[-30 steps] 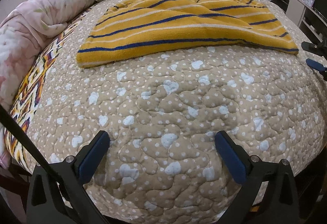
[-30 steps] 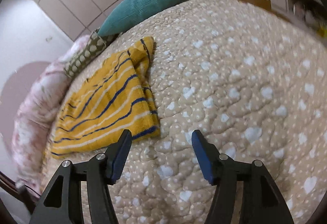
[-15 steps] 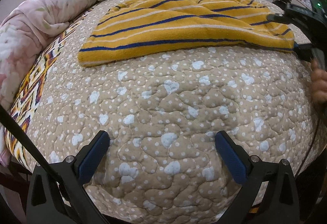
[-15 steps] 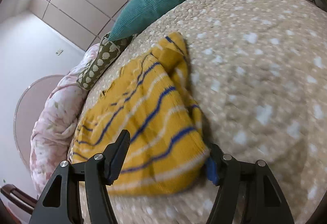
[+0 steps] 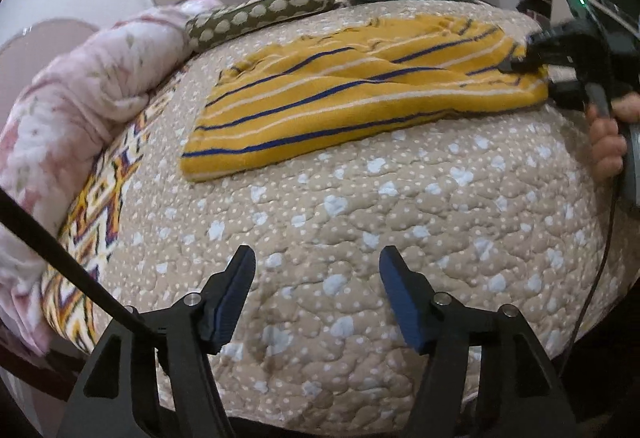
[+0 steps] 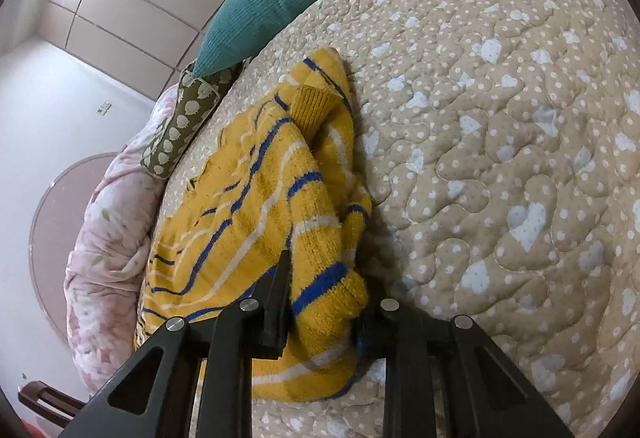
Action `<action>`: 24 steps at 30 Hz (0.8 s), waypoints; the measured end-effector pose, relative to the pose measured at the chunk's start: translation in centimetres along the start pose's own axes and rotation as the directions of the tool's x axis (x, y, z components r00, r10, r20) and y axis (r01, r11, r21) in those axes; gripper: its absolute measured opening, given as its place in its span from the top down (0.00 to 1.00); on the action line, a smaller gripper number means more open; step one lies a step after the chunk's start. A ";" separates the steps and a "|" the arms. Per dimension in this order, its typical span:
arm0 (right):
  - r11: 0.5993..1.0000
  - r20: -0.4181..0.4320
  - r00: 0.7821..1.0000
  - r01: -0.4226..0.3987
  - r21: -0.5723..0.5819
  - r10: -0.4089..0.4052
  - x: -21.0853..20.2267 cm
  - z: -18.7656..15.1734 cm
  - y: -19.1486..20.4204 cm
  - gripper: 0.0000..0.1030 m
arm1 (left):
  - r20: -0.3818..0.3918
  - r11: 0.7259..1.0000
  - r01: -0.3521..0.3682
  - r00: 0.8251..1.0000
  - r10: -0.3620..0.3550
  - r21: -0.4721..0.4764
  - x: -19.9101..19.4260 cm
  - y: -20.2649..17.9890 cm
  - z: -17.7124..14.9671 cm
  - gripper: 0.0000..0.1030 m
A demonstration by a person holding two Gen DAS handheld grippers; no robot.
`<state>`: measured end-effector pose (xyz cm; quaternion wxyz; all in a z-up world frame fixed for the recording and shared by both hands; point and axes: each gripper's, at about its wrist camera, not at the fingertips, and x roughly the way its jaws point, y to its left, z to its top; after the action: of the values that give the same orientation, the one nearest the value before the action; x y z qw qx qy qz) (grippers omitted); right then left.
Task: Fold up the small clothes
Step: 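Grasp the sweater side edge with the right gripper, then lift the side edge and fold it over the sweater with the right gripper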
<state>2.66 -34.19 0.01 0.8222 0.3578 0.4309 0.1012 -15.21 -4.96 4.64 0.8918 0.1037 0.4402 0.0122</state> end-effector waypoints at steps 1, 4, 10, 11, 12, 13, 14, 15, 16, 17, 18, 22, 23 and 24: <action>1.000 -0.002 1.000 0.002 -0.003 -0.002 -0.1 0.0 0.0 0.75 | -0.012 0.999 0.027 1.000 -0.028 -0.043 0.0 0.8 0.1 0.33; 1.000 -0.008 1.000 0.019 -0.016 -0.019 0.0 0.1 0.4 0.75 | -0.043 0.977 0.115 0.991 -0.124 -0.177 0.6 3.3 0.2 0.30; 0.997 -0.013 0.998 0.066 -0.042 -0.066 0.2 0.3 1.0 0.75 | -0.052 0.860 0.300 0.935 -0.351 -0.414 1.6 7.8 -0.5 0.29; 0.996 -0.012 0.997 0.077 -0.049 -0.077 0.3 0.2 1.2 0.75 | -0.046 0.841 0.323 0.924 -0.379 -0.435 1.6 8.2 -0.7 0.29; 0.995 -0.011 0.996 0.083 -0.053 -0.084 0.4 0.2 1.3 0.75 | -0.041 0.824 0.342 0.915 -0.402 -0.451 1.5 8.4 -0.9 0.29; 0.994 -0.010 0.996 0.092 -0.057 -0.093 0.5 0.2 1.6 0.74 | -0.038 0.801 0.367 0.900 -0.435 -0.474 1.6 8.8 -1.2 0.29; 0.993 -0.010 0.995 0.102 -0.062 -0.103 0.6 0.2 1.8 0.74 | -0.037 0.788 0.378 0.892 -0.451 -0.485 1.6 9.0 -1.3 0.29; 0.992 -0.010 0.994 0.109 -0.066 -0.110 0.7 0.2 1.9 0.74 | -0.038 0.776 0.388 0.884 -0.466 -0.497 1.6 9.2 -1.4 0.28; 0.991 -0.011 0.993 0.118 -0.070 -0.119 0.8 0.3 2.0 0.74 | -0.038 0.771 0.393 0.880 -0.473 -0.502 1.6 9.3 -1.5 0.28; 0.989 -0.011 0.991 0.129 -0.074 -0.130 0.8 0.3 2.2 0.74 | -0.036 0.769 0.395 0.879 -0.475 -0.502 1.5 9.4 -1.6 0.28; 0.987 -0.012 0.990 0.138 -0.078 -0.139 0.9 0.3 2.4 0.74 | -0.032 0.771 0.395 0.881 -0.472 -0.500 1.3 9.5 -1.7 0.28; 0.978 -0.008 0.983 0.183 -0.103 -0.185 1.1 0.5 3.3 0.74 | -0.021 0.801 0.360 0.907 -0.420 -0.478 0.7 10.2 -1.8 0.28; 0.972 -0.002 0.979 0.201 -0.118 -0.203 1.1 0.5 3.8 0.75 | -0.015 0.810 0.348 0.916 -0.402 -0.472 0.3 10.7 -2.0 0.28; 0.969 0.003 0.977 0.210 -0.130 -0.211 1.0 0.6 4.1 0.78 | -0.007 0.819 0.333 0.925 -0.380 -0.468 0.0 11.1 -2.1 0.28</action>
<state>4.30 -31.01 2.33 0.8474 0.2553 0.4636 0.0431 -16.14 6.30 5.59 0.8540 -0.1946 0.4803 -0.0464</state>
